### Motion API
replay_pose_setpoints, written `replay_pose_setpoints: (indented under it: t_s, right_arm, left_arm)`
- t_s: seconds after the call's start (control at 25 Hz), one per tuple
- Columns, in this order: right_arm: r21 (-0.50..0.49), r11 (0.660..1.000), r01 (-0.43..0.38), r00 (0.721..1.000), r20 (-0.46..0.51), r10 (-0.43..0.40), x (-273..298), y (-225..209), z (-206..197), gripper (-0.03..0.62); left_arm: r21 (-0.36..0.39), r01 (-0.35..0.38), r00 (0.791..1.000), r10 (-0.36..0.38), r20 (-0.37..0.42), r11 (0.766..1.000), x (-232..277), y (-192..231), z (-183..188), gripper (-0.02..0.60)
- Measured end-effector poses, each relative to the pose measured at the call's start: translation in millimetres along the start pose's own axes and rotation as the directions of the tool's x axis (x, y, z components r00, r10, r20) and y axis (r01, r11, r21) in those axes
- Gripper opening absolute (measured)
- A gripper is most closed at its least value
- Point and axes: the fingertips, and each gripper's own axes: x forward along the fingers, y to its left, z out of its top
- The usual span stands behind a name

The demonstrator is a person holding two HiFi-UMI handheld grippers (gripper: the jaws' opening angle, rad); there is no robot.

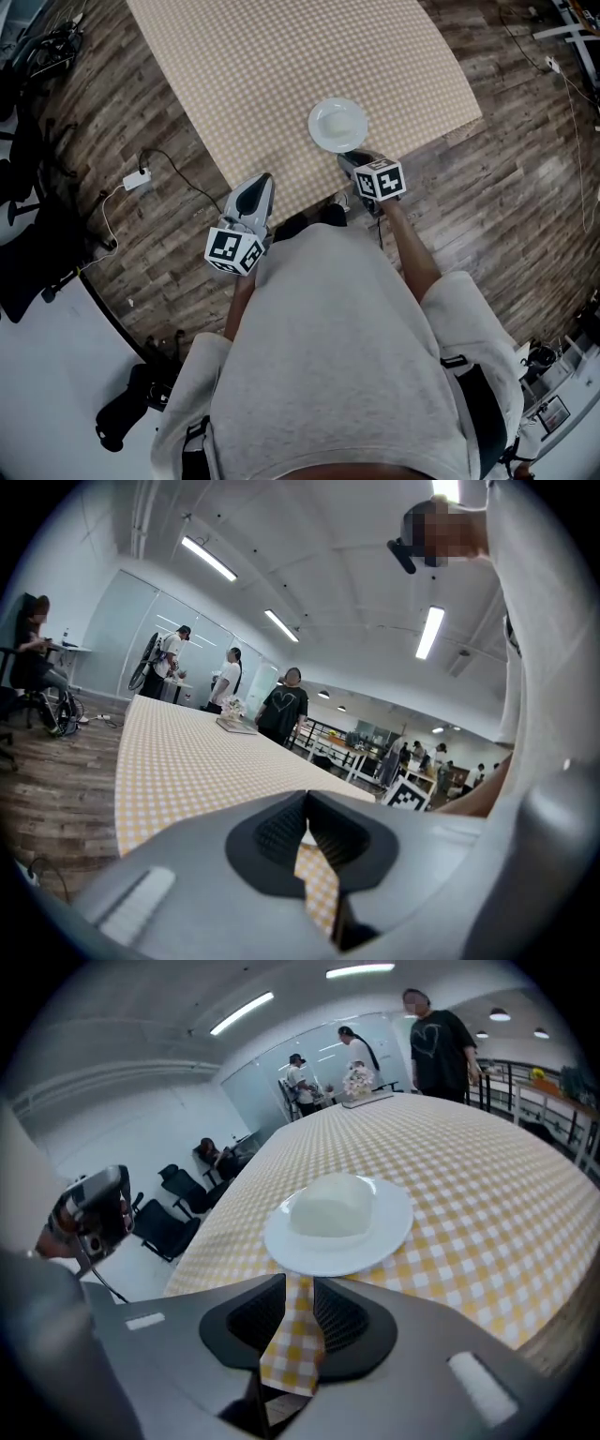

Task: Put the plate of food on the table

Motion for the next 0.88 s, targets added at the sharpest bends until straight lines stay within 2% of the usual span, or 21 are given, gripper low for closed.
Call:
replay_pose_setpoints:
  t_s: [0.16,0.24,0.6,0.72,0.8,0.88]
  right_arm:
    - [-0.13,0.985,0.11,0.994,-0.011,-0.112,-0.6,-3.8,-8.0,0.112]
    - [-0.181,0.972,0.151,0.988,-0.004,-0.154,-1.3,-3.6,-8.6,0.102]
    - [-0.155,0.969,0.191,0.982,0.044,-0.186,-12.5,-8.0,-5.8,0.074]
    - [-0.148,0.966,0.211,0.977,0.065,-0.203,-22.5,-8.6,-9.3,0.05]
    - [-0.155,0.96,0.233,0.971,0.096,-0.22,-33.3,-6.0,-11.3,0.006]
    - [-0.16,0.953,0.256,0.962,0.135,-0.236,-45.0,0.1,-11.3,0.0]
  left_arm:
    - [0.003,0.004,1.0,-0.004,0.004,1.0,-0.1,-1.9,1.5,0.009]
    - [0.004,0.003,1.0,-0.003,0.005,1.0,-0.6,-0.9,1.6,0.009]
    - [0.011,0.022,1.0,-0.022,0.009,1.0,3.9,-8.4,2.5,0.009]
    - [0.016,0.032,0.999,-0.032,0.013,0.999,4.8,-11.3,4.0,0.009]
    - [0.019,0.042,0.999,-0.042,0.016,0.999,5.6,-13.4,4.1,0.009]
    - [0.023,0.061,0.998,-0.061,0.017,0.998,6.7,-15.9,4.7,0.009]
